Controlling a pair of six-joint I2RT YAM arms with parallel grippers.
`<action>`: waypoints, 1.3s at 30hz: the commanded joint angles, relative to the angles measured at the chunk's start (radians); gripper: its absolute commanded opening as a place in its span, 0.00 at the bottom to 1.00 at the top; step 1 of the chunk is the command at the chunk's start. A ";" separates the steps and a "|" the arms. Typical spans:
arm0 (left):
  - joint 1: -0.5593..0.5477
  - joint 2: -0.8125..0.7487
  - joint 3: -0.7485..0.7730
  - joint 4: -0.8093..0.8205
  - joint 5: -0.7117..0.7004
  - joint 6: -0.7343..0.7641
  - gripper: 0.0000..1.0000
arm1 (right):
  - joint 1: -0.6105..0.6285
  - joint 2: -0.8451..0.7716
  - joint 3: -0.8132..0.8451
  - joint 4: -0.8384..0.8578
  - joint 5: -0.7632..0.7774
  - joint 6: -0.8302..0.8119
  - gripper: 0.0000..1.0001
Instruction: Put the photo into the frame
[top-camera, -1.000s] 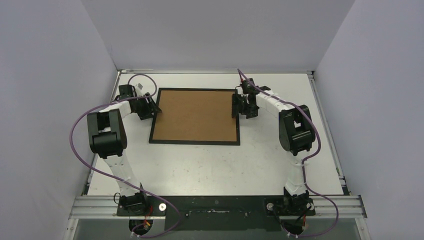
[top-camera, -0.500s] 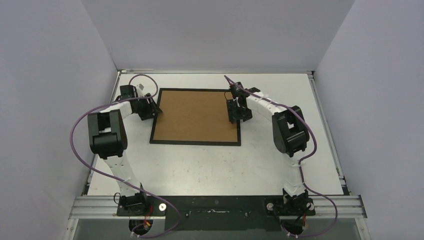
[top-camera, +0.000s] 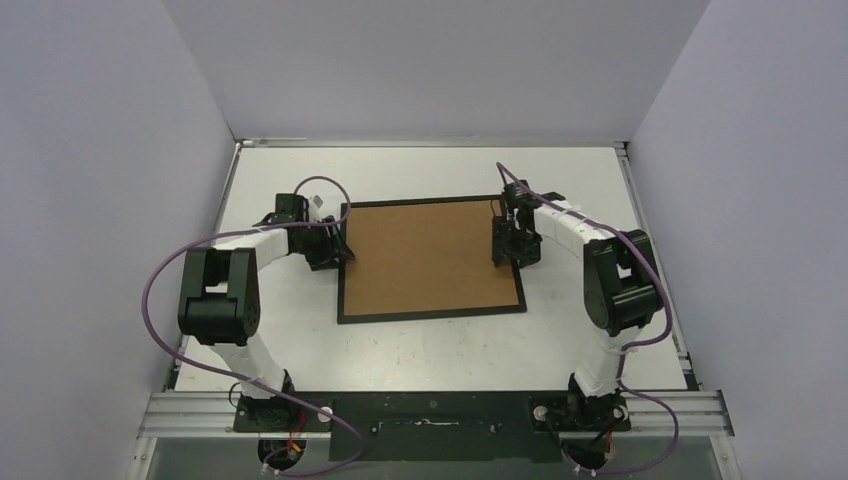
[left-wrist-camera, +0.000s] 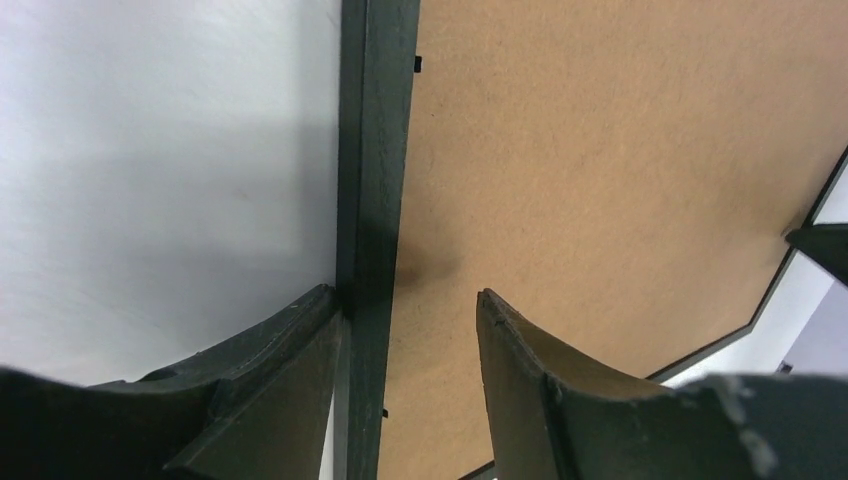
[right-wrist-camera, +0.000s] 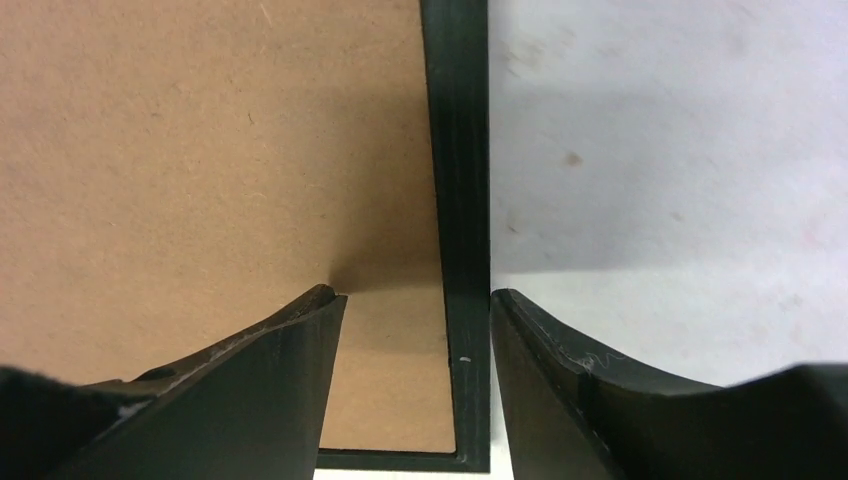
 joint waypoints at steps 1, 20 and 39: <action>-0.081 -0.095 -0.067 -0.008 0.037 -0.079 0.49 | -0.015 -0.148 -0.030 0.015 -0.024 0.060 0.58; -0.043 -0.122 0.091 -0.073 -0.032 -0.065 0.59 | 0.106 -0.196 0.218 0.038 0.000 0.066 0.65; -0.048 0.281 0.432 -0.260 -0.015 -0.027 0.19 | 0.353 0.085 0.321 0.055 0.038 0.250 0.44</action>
